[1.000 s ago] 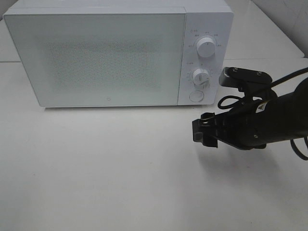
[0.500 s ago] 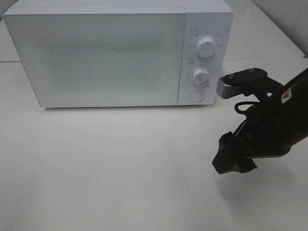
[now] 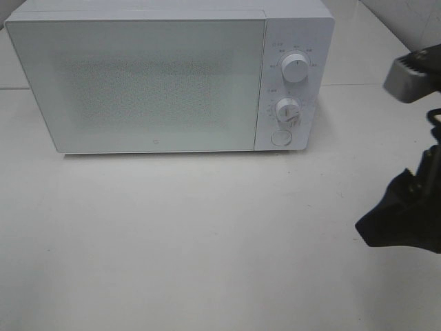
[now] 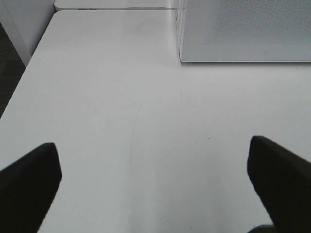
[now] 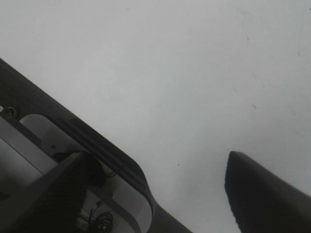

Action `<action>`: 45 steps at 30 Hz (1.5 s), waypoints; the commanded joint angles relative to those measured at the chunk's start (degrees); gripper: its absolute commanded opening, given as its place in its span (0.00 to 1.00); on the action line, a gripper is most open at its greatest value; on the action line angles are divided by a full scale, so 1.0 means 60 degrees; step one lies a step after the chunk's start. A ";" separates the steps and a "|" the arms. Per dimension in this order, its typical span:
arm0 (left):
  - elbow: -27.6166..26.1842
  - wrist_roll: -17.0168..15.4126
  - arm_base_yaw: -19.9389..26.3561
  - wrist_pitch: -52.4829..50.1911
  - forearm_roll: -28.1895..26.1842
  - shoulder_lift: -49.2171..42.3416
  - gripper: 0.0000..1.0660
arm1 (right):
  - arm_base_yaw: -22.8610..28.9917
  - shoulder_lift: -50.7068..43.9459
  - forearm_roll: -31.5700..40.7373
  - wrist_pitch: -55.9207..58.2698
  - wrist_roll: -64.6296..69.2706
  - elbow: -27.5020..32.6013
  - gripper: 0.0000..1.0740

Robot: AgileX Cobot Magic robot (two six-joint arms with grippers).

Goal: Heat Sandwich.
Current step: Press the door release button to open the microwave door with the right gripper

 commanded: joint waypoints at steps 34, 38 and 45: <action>0.0000 -0.0010 0.0000 -0.0095 -0.0067 -0.0201 0.94 | -0.3113 -0.9607 -0.1518 0.1728 0.1232 0.1318 0.71; 0.0000 -0.0010 0.0000 -0.0095 -0.0067 -0.0201 0.94 | -0.3581 -0.9798 -0.1518 0.1652 0.1261 0.1824 0.71; 0.0000 -0.0010 0.0000 -0.0095 -0.0067 -0.0076 0.94 | -0.3629 -0.9798 -0.1566 0.1041 0.1471 0.2082 0.71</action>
